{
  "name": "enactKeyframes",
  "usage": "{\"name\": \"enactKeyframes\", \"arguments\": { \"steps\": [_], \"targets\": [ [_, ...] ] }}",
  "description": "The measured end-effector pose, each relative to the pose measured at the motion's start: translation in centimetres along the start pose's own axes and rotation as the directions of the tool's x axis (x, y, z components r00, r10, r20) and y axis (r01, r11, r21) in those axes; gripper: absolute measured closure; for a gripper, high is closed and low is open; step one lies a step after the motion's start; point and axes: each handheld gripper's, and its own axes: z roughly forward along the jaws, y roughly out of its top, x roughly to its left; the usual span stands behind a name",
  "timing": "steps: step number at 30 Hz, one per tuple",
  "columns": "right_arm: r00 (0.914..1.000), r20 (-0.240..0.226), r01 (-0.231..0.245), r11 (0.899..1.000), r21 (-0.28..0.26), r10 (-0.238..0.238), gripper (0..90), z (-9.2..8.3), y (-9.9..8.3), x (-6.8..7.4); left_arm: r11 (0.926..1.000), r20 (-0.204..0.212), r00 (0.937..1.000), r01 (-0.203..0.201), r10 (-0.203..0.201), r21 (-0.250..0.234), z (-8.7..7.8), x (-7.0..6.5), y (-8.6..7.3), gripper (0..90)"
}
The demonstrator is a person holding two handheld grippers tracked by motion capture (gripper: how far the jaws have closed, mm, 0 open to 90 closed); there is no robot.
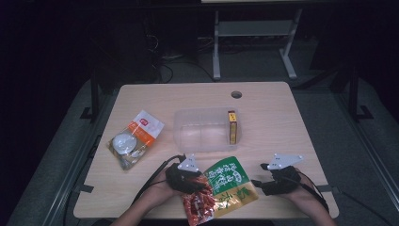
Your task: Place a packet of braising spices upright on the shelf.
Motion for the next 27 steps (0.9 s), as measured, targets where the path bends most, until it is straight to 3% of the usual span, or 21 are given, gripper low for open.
{"name": "enactKeyframes", "arguments": {
  "steps": [5,7,9,14,15,20,27],
  "targets": [
    [0.9998,-0.02,-0.008,1.0,-0.004,0.008,32.7,-0.1,0.1,-0.1,0.9994,0.002,0.9997,-0.025,0.025,0.024,0.2,-0.3,0.6,73.5],
    [0.9998,-0.019,-0.009,1.0,-0.009,0.009,32.6,-0.1,0.1,0.0,0.9994,-0.005,0.9997,-0.025,0.026,0.025,0.3,-0.4,0.7,78.0],
    [0.9996,-0.016,-0.022,1.0,-0.022,0.021,31.5,-0.2,0.2,-0.1,0.9974,-0.016,0.9983,-0.055,0.056,0.047,0.2,-0.4,0.8,80.6],
    [0.9994,-0.022,-0.028,0.999,-0.039,0.028,30.5,-0.5,0.3,-0.2,0.9986,-0.017,0.9993,-0.033,0.034,0.042,0.1,-0.5,0.9,88.1],
    [0.9994,-0.02,-0.029,0.999,-0.041,0.028,30.0,-0.5,0.3,-0.3,0.9998,-0.014,0.9999,0.0,0.0,0.019,0.1,-0.6,0.8,88.6],
    [0.999,-0.029,-0.036,0.998,-0.043,0.035,29.2,-0.6,0.1,-0.4,0.9997,0.01,0.9998,0.017,-0.017,-0.018,-0.5,-0.3,0.6,89.4],
    [0.9984,-0.037,-0.045,0.997,-0.056,0.043,28.3,-0.7,0.1,-0.5,0.9919,0.018,0.9984,0.055,-0.054,-0.115,-2.1,0.1,0.6,89.6]
  ]
}}
